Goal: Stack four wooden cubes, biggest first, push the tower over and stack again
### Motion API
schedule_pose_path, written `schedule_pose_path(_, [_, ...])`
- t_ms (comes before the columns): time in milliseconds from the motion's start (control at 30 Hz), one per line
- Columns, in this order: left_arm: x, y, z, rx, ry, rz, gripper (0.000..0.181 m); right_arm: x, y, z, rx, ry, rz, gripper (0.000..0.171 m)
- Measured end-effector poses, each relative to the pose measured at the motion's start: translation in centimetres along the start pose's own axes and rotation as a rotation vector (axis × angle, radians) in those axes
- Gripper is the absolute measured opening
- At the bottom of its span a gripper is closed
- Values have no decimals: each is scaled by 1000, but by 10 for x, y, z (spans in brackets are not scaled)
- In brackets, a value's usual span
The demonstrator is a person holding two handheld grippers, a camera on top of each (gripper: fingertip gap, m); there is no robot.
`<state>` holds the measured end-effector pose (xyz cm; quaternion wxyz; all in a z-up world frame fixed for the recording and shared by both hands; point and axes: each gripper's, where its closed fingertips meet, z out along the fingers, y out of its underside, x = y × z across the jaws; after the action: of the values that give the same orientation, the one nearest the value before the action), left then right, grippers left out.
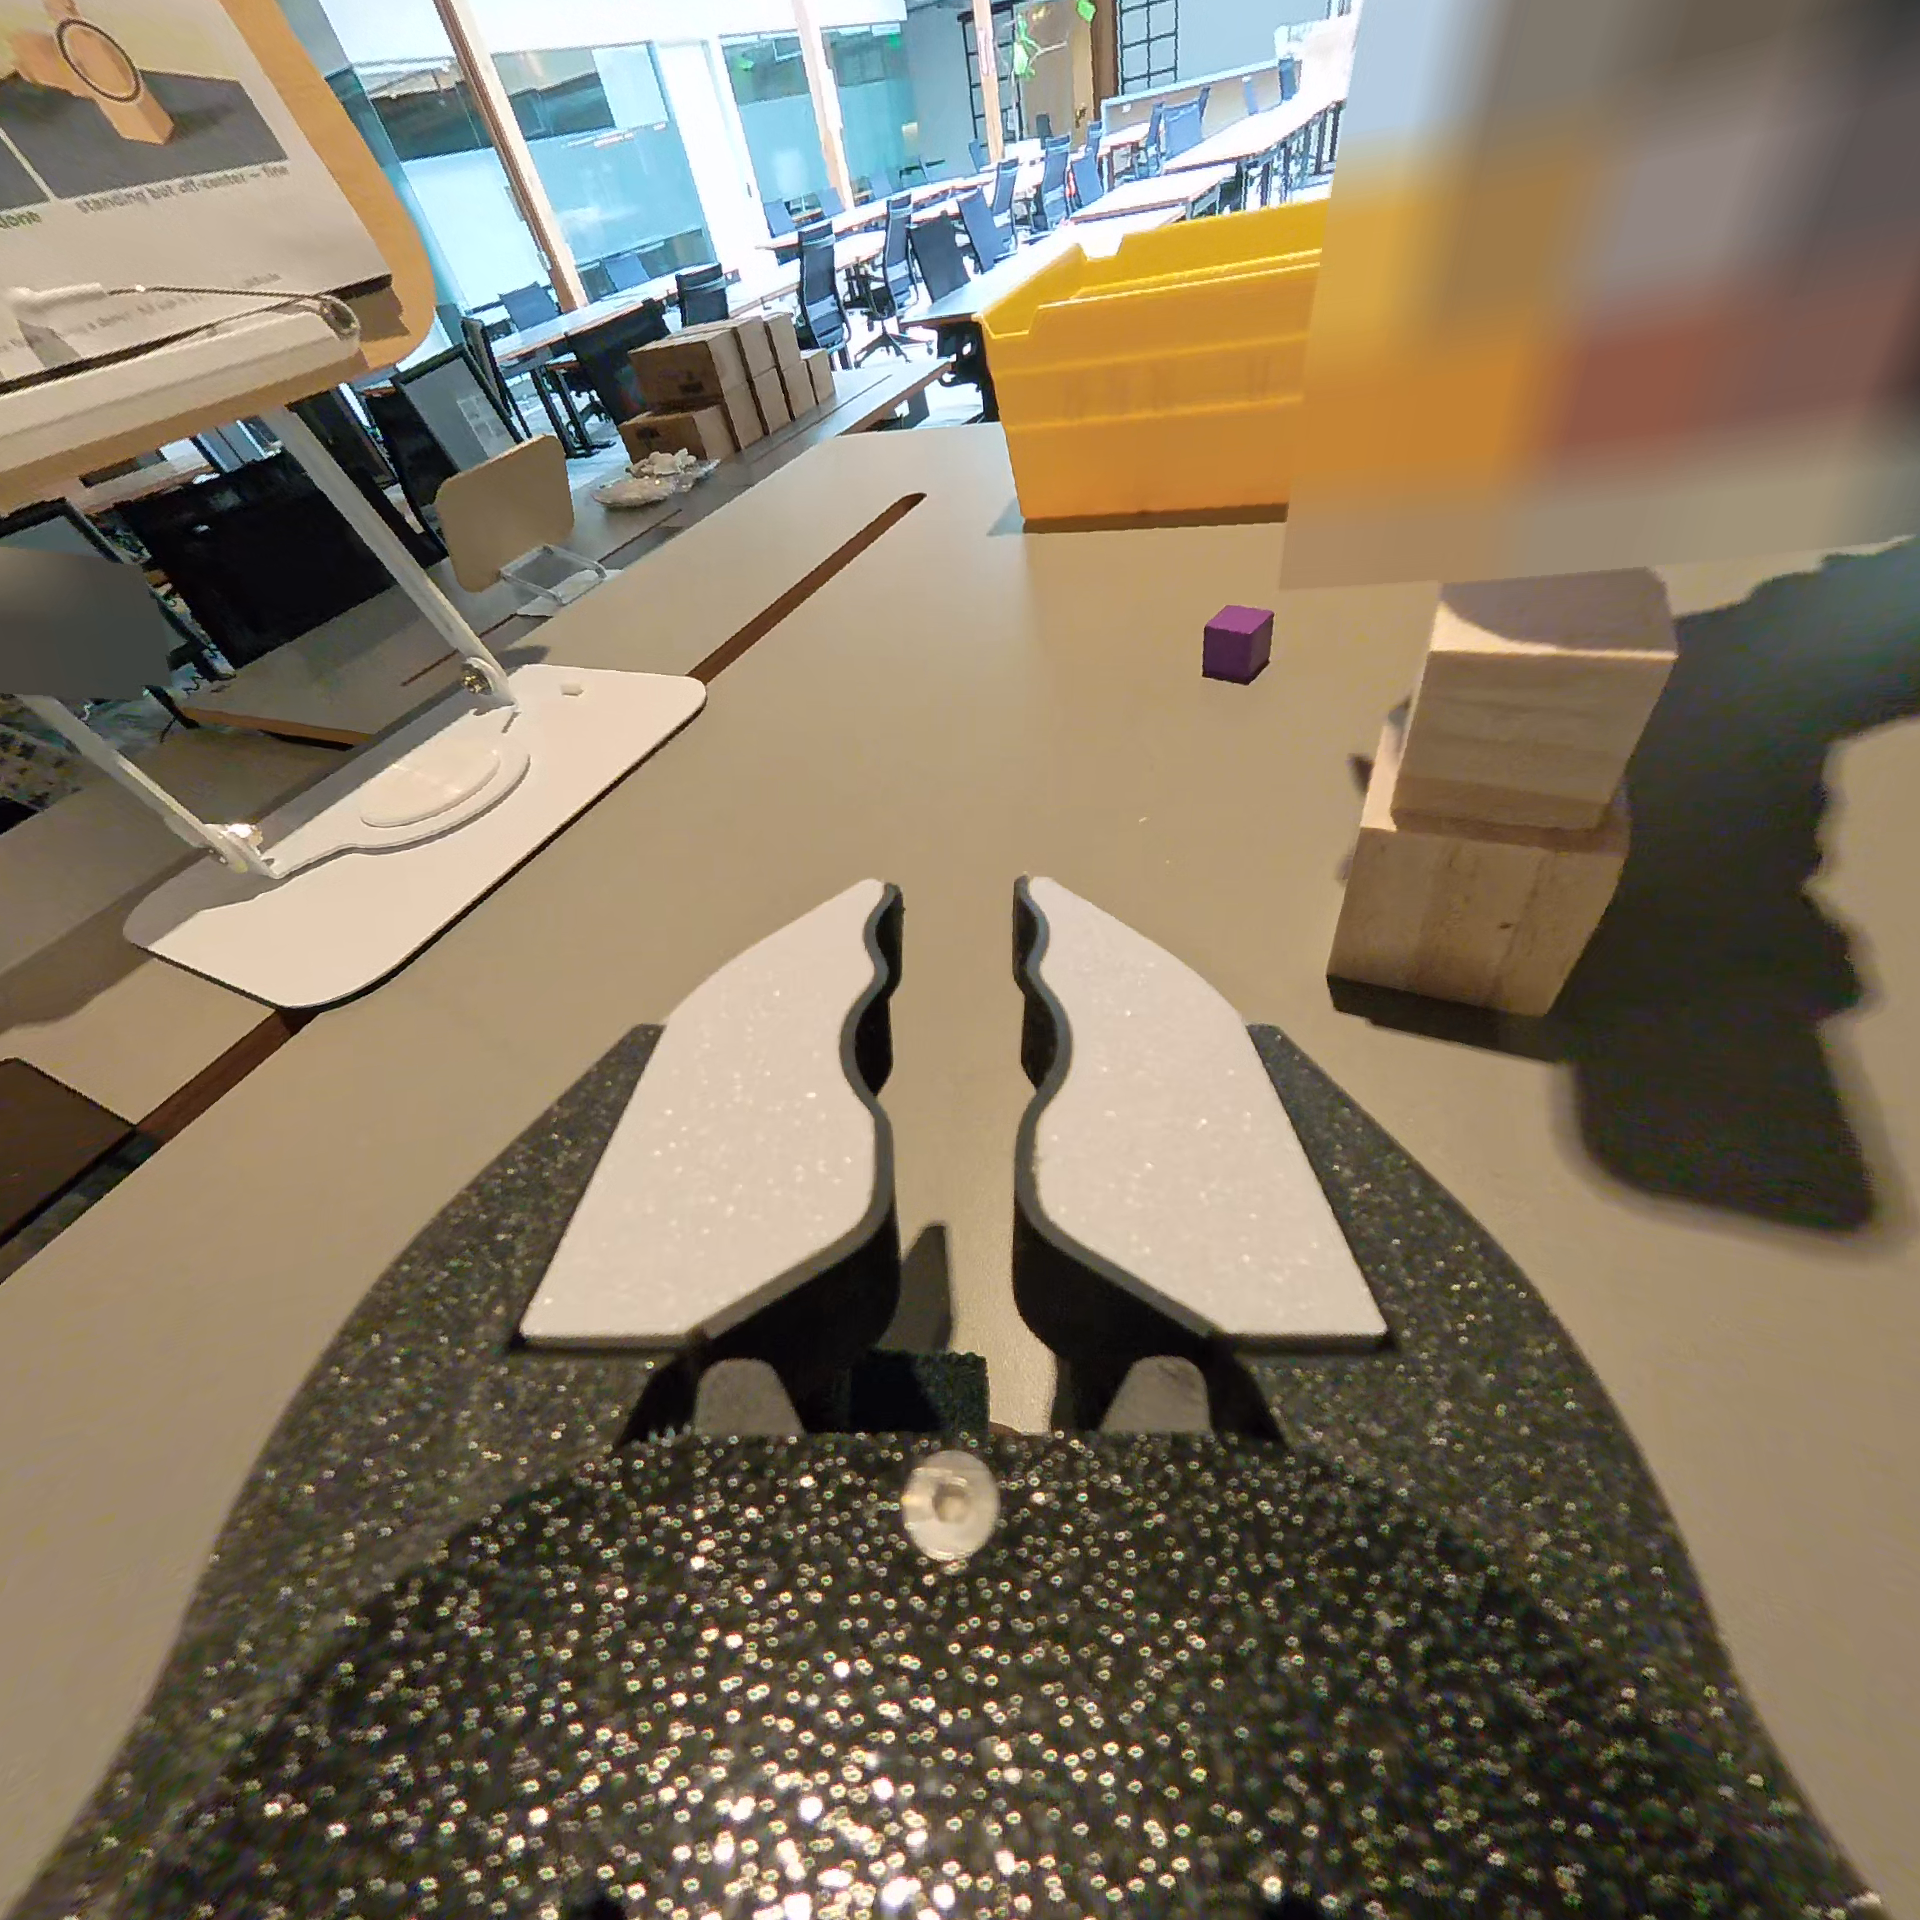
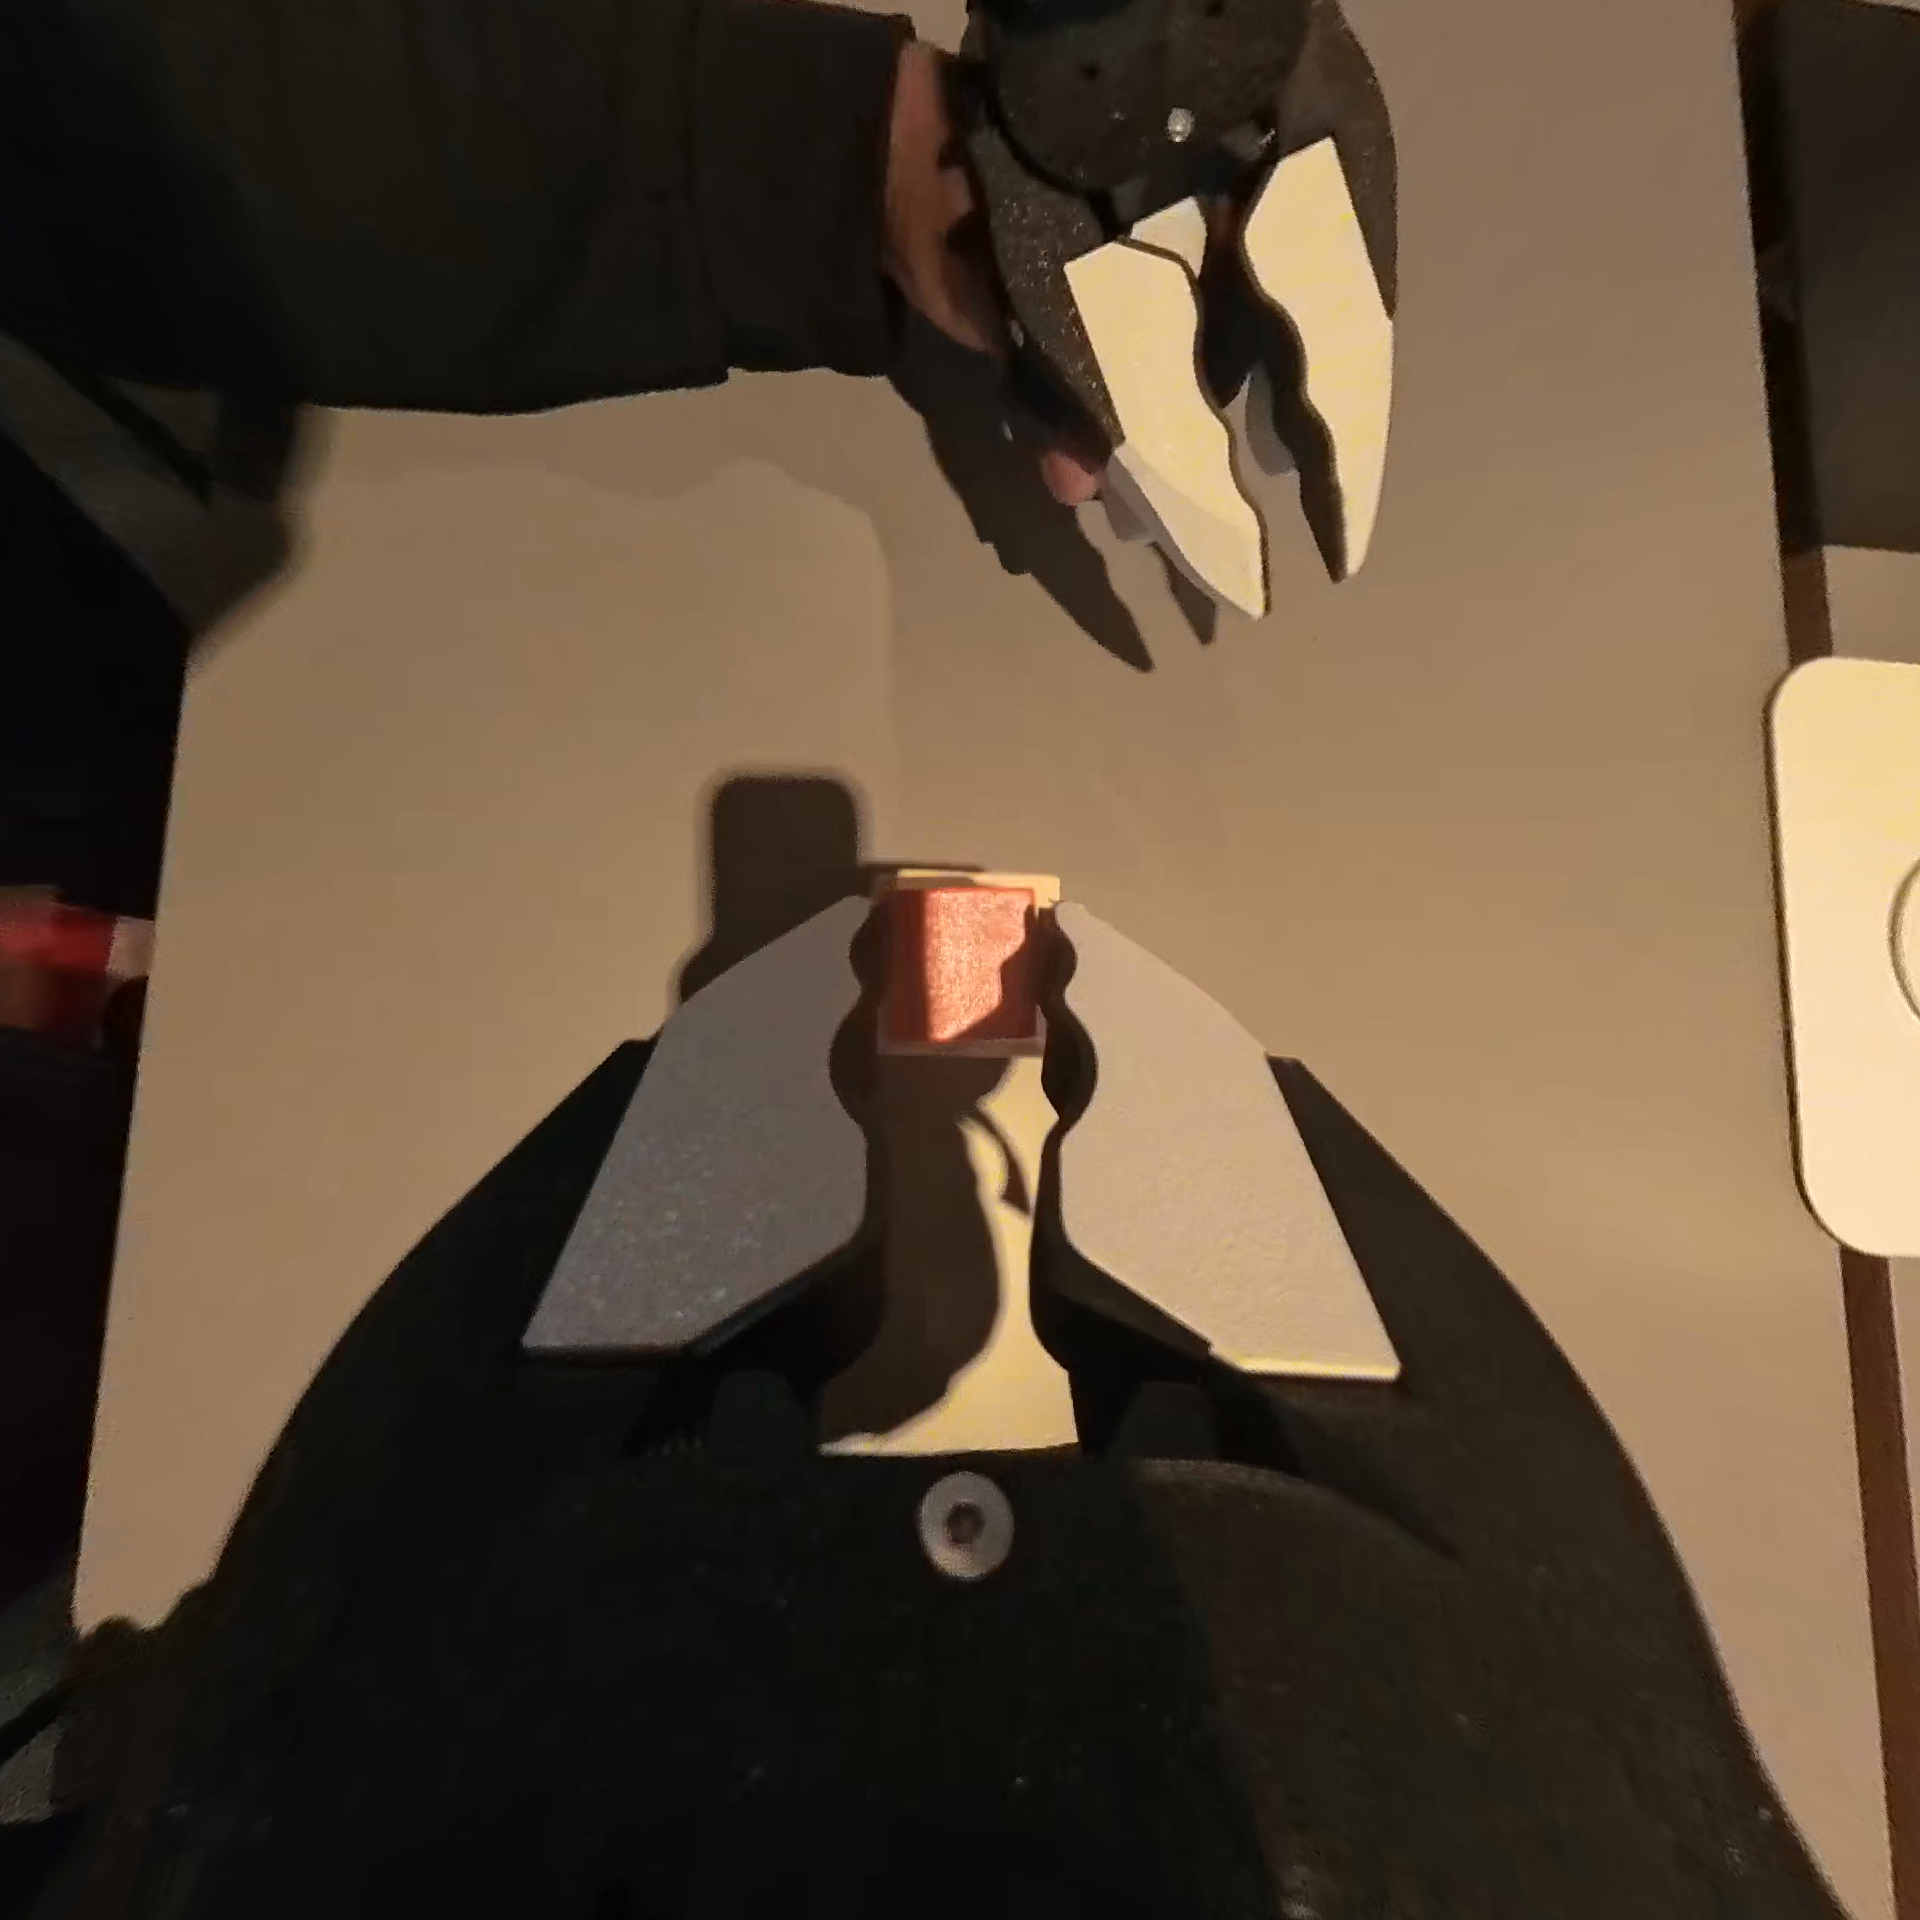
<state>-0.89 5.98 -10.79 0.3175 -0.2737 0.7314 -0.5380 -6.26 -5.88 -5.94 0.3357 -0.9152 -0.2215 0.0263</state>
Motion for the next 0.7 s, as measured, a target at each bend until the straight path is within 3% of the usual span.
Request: schedule_pose_path(700, [1, 1, 1, -8, 5, 1, 19, 6, 14, 28, -129, 12, 37, 28])
